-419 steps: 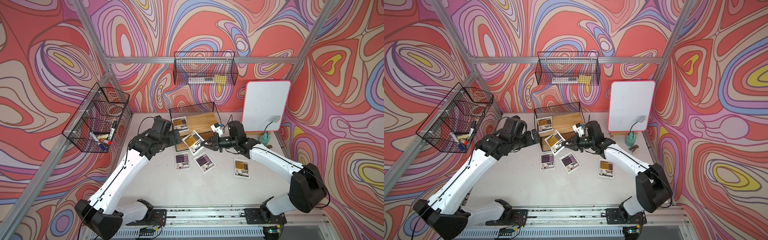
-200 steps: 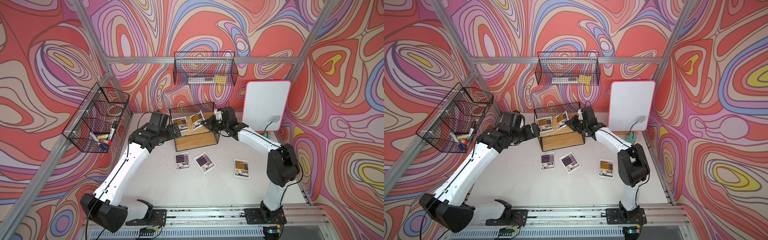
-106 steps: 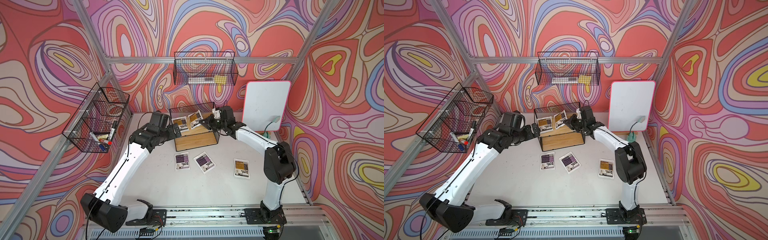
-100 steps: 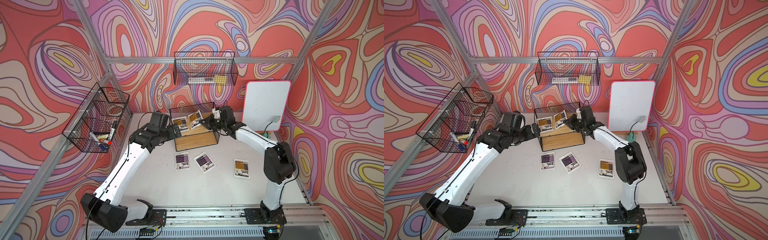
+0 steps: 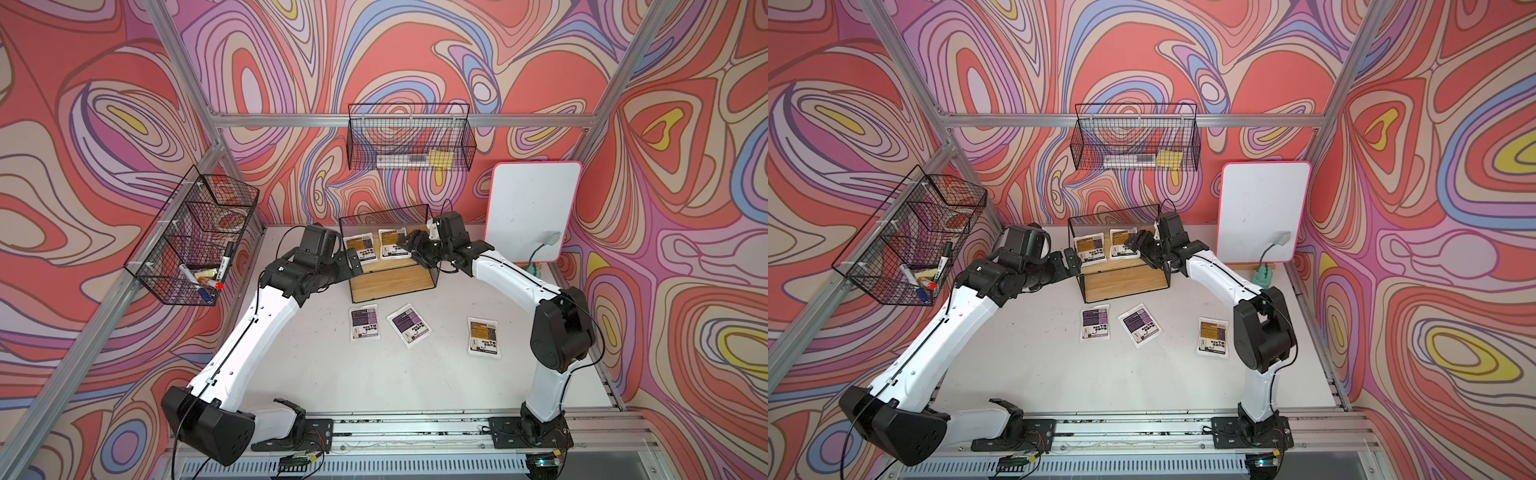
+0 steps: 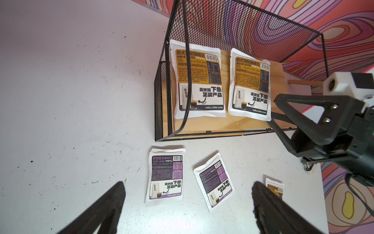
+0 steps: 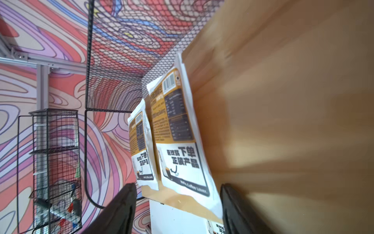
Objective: Place the bagged coffee beans on the shelf by color
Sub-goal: Place the bagged coffee beans on the shelf.
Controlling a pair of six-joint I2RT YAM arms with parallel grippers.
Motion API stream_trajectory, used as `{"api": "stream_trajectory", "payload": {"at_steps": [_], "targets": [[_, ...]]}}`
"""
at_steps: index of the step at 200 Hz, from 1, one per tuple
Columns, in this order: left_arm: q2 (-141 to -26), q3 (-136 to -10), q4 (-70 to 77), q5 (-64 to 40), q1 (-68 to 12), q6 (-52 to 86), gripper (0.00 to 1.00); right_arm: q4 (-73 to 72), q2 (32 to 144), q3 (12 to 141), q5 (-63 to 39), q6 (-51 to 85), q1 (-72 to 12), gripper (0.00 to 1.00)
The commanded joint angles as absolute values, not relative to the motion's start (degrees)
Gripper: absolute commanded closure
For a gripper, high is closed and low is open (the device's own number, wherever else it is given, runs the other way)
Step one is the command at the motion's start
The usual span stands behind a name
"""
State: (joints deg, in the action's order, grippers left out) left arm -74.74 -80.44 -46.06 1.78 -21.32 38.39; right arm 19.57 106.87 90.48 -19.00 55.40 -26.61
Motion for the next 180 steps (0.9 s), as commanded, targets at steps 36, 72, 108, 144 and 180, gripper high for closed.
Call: {"api": "stream_trajectory", "payload": {"at_steps": [36,72,108,144,180], "targets": [[-73.48,-79.89,-45.27,1.54,-20.89,38.41,0.01,33.95,104.54,96.10,-4.50,47.75,-29.23,0.30],[-73.33,-79.72,-45.44,1.80,-20.84,38.14,0.01,36.00,107.34,100.99,-1.30,44.78,-29.59,0.29],[-73.05,-79.37,-45.38,1.67,-20.87,38.14,0.01,36.25,110.96,105.24,-0.94,44.04,-29.54,0.28],[-72.88,-79.18,-45.31,1.49,-20.88,38.14,0.01,37.50,115.42,110.64,-1.00,43.40,-29.54,0.28],[-72.42,-78.62,-45.11,1.42,-20.92,38.31,0.01,38.50,119.16,114.74,-0.85,42.65,-29.54,0.28]]}}
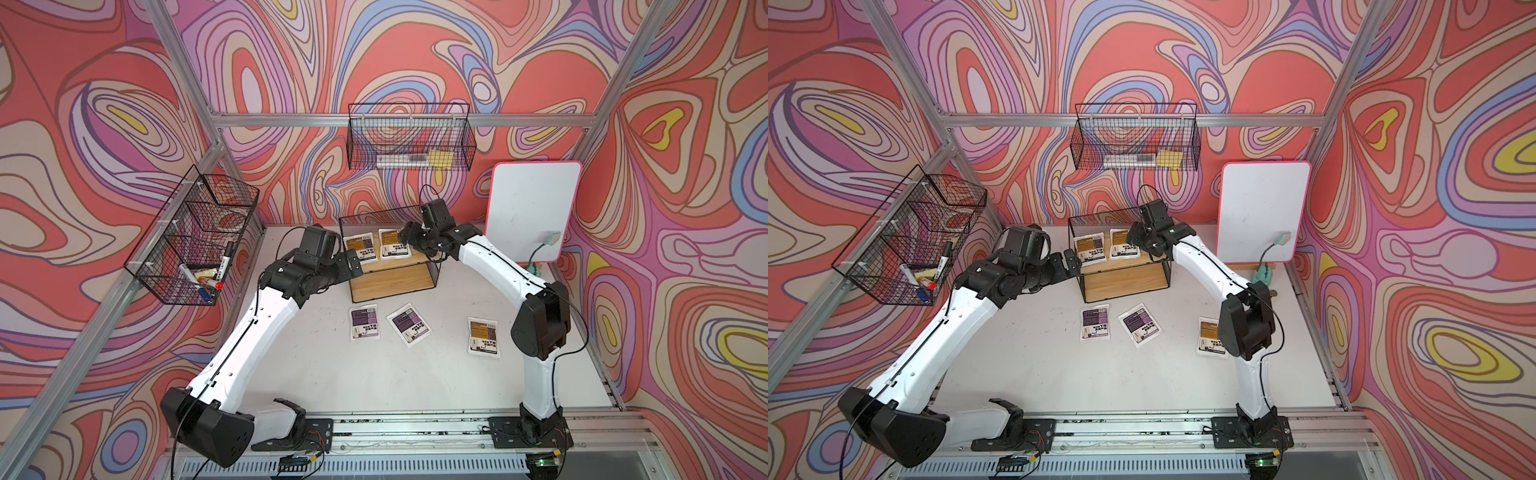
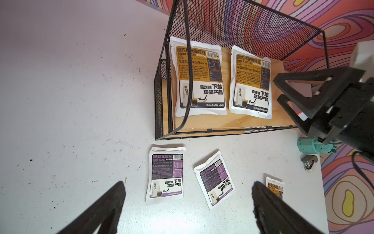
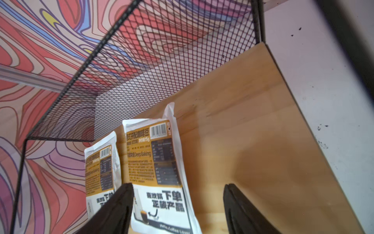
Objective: Place the bagged coffee beans on the shelf by color
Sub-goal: Place the bagged coffee beans on the shelf, then adjust the bagged coffee beans on the shelf.
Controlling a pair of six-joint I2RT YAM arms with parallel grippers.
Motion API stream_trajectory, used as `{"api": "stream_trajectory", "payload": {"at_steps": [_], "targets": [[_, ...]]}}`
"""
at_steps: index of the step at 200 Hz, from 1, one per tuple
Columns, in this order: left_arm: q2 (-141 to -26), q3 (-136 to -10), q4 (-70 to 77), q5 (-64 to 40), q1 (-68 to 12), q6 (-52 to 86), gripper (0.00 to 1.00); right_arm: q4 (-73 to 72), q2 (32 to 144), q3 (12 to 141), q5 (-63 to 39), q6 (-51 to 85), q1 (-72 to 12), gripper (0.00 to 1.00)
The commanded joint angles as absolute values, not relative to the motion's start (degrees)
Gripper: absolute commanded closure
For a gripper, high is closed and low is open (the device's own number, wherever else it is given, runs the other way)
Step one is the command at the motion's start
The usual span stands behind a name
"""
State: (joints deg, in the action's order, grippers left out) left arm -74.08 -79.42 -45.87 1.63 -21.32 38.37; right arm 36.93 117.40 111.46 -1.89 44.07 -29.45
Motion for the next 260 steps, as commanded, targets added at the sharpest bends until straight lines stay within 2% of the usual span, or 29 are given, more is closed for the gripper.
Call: {"api": "stream_trajectory", "payload": {"at_steps": [1,126,260], "targets": [[-72.42,-78.60,-45.14,1.41,-20.87,38.32,0.01,38.54,119.26,114.90,-0.86,42.68,-29.58,0.28],[-72.16,-77.30,-44.39,0.96,-20.91,38.67,0.01,36.98,124.36,120.12,-6.21,43.01,-29.79,0.28],[-72.16,-76.64,-44.12,0.66,-20.88,39.02,0.01,36.27,126.65,122.41,-7.50,43.75,-31.29,0.28]]}}
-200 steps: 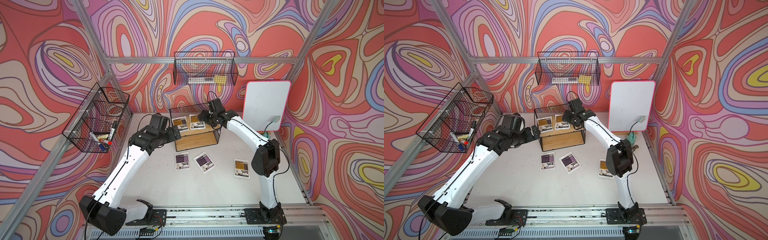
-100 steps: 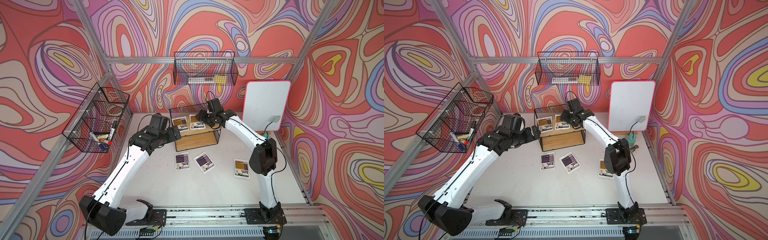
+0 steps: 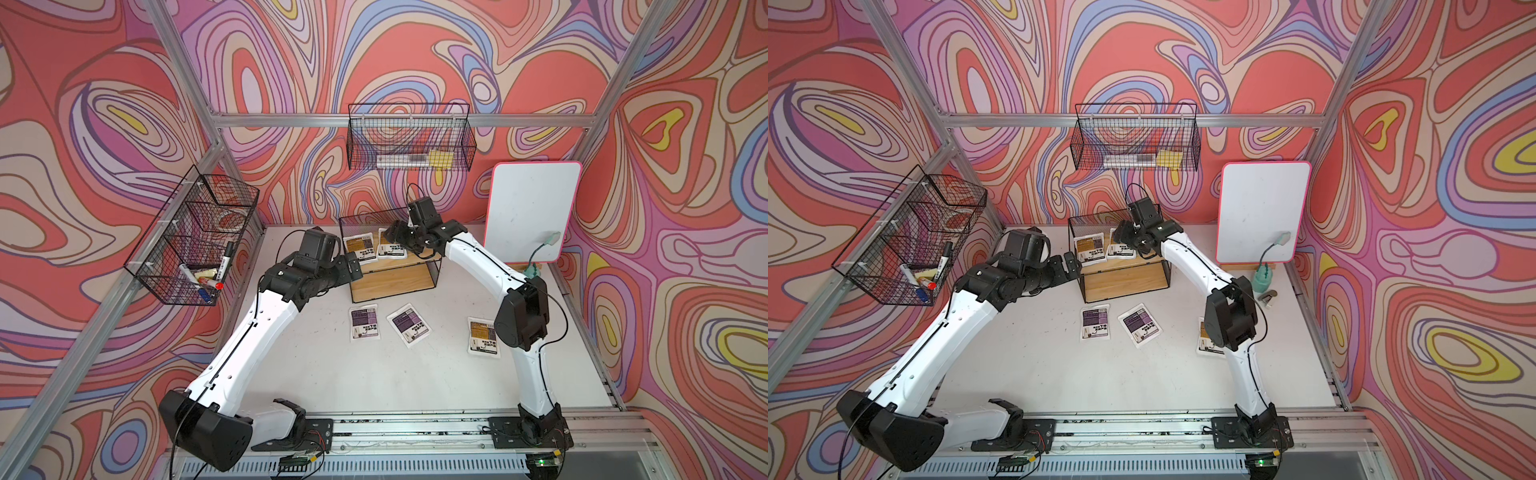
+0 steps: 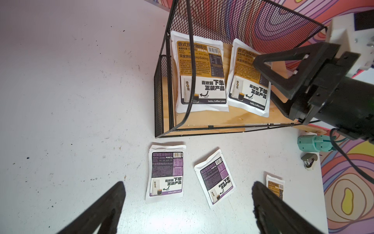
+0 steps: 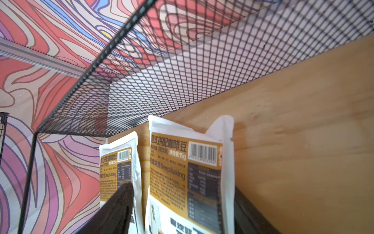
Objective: Place the bagged coffee beans on the shelf by color
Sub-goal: Adjust the bagged coffee beans on the shelf.
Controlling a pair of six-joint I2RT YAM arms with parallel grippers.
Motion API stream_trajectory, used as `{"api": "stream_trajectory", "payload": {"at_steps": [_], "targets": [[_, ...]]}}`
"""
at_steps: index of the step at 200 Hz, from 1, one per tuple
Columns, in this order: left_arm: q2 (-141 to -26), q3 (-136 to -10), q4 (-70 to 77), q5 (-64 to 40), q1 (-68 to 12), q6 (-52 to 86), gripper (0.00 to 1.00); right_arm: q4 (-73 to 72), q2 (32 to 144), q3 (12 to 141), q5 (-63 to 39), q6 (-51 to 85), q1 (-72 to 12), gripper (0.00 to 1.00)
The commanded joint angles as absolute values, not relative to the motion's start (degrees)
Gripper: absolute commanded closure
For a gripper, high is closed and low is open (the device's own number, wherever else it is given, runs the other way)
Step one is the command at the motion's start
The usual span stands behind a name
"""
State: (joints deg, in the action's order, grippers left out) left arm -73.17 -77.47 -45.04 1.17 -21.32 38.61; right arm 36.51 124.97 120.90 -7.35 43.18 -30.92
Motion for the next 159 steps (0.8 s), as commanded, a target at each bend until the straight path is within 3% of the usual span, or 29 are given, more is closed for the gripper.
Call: {"api": "stream_trajectory", "payload": {"at_steps": [1,70,159], "targets": [[-72.16,-76.64,-44.12,0.59,-20.90,39.02,0.01,36.28,126.69,122.42,-7.48,43.72,-31.25,0.28],[-71.98,-76.25,-43.93,0.33,-20.84,39.28,0.01,38.59,127.22,124.25,0.03,40.64,-31.30,0.28],[-72.51,-75.88,-43.68,0.02,-20.86,39.38,0.01,35.45,128.67,125.68,-3.10,39.64,-31.30,0.28]]}}
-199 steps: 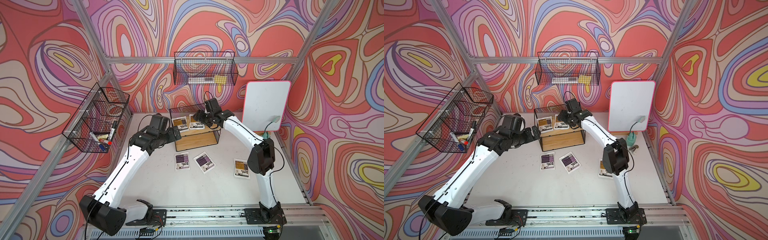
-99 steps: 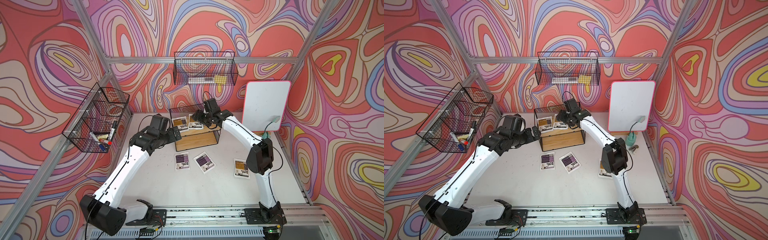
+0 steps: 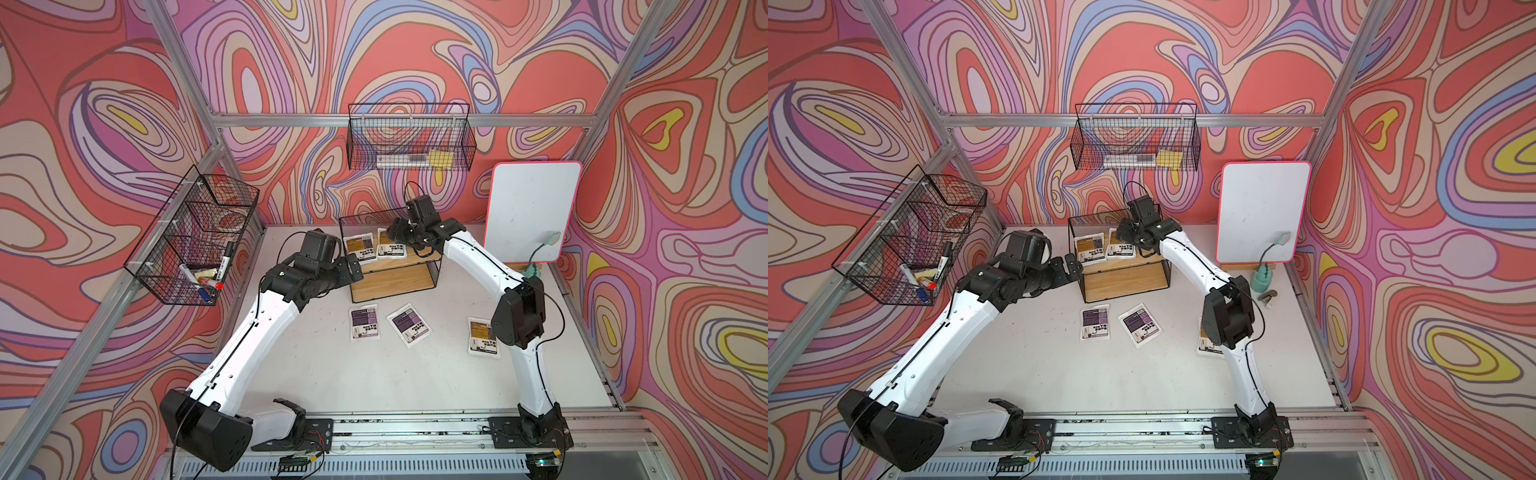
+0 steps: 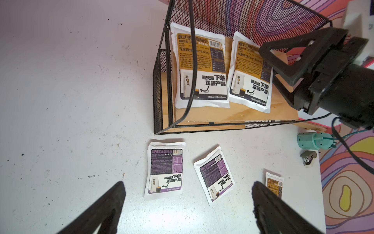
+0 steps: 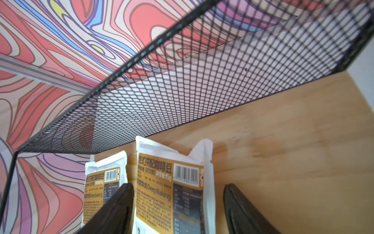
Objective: Place the bagged coffee beans on the shelf by color
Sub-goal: Adjust the bagged coffee beans on the shelf.
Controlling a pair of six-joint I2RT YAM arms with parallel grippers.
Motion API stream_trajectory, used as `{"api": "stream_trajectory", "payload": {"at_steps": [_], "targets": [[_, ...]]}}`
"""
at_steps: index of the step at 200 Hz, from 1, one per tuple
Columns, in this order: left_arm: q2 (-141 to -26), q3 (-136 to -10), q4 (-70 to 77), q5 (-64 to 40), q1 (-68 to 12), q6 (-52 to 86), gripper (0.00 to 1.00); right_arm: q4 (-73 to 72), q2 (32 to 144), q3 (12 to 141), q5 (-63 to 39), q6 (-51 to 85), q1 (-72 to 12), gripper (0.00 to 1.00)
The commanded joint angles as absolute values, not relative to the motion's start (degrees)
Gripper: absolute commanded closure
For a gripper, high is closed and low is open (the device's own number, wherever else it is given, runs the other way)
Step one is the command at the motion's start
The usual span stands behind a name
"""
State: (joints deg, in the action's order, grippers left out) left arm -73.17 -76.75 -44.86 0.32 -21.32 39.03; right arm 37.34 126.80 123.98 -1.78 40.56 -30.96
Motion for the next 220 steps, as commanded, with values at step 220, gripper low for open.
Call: {"api": "stream_trajectory", "payload": {"at_steps": [220], "targets": [[-72.25,-75.30,-43.77,0.30,-20.89,38.78,0.01,31.24,118.22,116.83,-4.13,37.19,-31.35,0.27]]}}
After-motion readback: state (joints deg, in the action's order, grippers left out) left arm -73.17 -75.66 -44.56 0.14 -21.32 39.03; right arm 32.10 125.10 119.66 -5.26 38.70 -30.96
